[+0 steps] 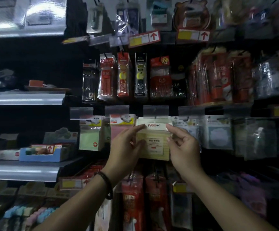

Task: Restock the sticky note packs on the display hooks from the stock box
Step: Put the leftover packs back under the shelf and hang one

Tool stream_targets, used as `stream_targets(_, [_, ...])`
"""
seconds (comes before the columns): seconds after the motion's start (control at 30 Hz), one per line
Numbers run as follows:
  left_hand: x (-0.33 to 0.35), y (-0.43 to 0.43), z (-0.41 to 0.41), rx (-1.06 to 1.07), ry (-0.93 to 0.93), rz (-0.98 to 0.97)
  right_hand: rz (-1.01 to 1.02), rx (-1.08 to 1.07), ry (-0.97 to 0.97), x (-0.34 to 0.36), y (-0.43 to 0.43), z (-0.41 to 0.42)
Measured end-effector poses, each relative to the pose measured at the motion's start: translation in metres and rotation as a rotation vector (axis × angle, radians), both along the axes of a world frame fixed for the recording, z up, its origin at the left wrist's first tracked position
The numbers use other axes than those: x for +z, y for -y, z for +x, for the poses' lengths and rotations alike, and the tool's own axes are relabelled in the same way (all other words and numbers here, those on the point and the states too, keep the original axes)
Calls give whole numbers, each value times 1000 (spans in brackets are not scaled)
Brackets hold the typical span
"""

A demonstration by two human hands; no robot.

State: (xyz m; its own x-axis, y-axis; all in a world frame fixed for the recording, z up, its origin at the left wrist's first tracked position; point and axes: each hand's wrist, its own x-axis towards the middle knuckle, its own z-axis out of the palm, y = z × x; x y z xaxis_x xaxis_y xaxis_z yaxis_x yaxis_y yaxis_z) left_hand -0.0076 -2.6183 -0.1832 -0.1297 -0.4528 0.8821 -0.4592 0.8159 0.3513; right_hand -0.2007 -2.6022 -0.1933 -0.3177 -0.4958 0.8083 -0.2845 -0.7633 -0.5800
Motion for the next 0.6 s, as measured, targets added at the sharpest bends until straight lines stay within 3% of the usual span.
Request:
stream_targets(0.23, [22,14,-16,79,45,-73,-88,-246,-120,25,10,-4])
stream_targets(0.6, [30,22,-20,178,244,15,89,-459,-362,31,5,1])
